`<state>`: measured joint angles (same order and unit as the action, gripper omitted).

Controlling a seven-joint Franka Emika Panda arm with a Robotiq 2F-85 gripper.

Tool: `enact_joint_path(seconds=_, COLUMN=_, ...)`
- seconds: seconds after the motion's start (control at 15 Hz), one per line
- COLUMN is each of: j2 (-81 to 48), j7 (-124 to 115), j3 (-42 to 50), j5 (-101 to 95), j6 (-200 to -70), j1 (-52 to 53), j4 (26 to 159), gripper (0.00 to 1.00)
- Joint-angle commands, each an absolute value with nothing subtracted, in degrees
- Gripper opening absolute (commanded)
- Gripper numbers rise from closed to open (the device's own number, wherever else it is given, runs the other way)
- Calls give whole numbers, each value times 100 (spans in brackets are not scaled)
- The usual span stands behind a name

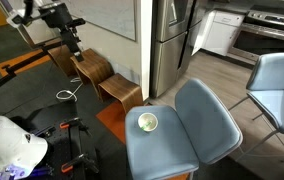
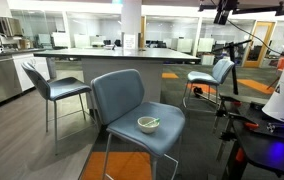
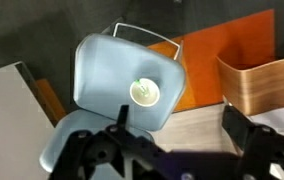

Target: Remove the marker from the bowl and put it on the chair

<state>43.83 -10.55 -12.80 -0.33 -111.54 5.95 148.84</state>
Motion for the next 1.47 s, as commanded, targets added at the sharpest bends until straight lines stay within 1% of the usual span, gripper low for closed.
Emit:
enact_joint_path(seconds=0.0, j2=3866, j7=-1015, j3=-1121, j5=-121, j6=-11855, j1=512, j4=15071, gripper=100)
enact_joint_path(seconds=0.47, j2=2410, j7=-1060, j3=-994, j5=-171, j6=-13219, j1=408, j4=15317, gripper=100)
enact_joint_path(seconds=0.8, j2=1121, j7=-1265, j3=-988, j5=-390, j6=-14152, j1=288, j4=15197, gripper=100)
enact_joint_path(seconds=1.13, j2=-445, j7=-248, j3=-648, j5=-367, j6=-15235, j1=319, j4=14882, gripper=100)
enact_joint_path(seconds=1.4, j2=-1838, j7=740, j3=-549, j5=-486, j6=-15484, j1=263, j4=14127, gripper=100)
